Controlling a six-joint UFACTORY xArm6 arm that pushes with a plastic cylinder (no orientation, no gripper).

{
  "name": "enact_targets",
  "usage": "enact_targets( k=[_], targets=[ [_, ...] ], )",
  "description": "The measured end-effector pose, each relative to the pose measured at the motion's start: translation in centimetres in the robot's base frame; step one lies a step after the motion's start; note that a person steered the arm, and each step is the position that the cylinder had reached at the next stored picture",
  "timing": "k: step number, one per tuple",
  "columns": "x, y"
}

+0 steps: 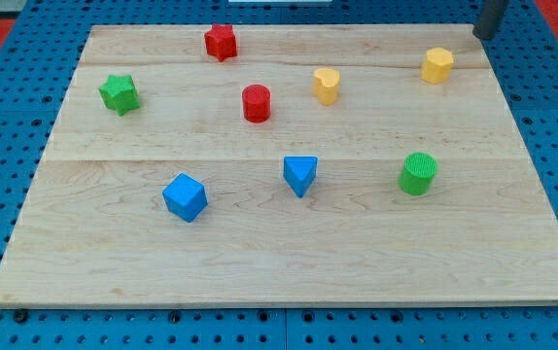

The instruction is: Point your arm towards green circle

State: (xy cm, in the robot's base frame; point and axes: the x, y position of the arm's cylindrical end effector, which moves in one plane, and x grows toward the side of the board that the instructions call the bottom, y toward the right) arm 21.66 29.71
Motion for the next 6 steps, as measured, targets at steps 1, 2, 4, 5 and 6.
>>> enact_targets(
  k=[1,2,4,5,6],
  targets=[
    [0.0,-3.6],
    [0.0,-8.1],
    [1.8,-15.7],
    [3.6,-16.0],
    [7.0,-15.5]
  ],
)
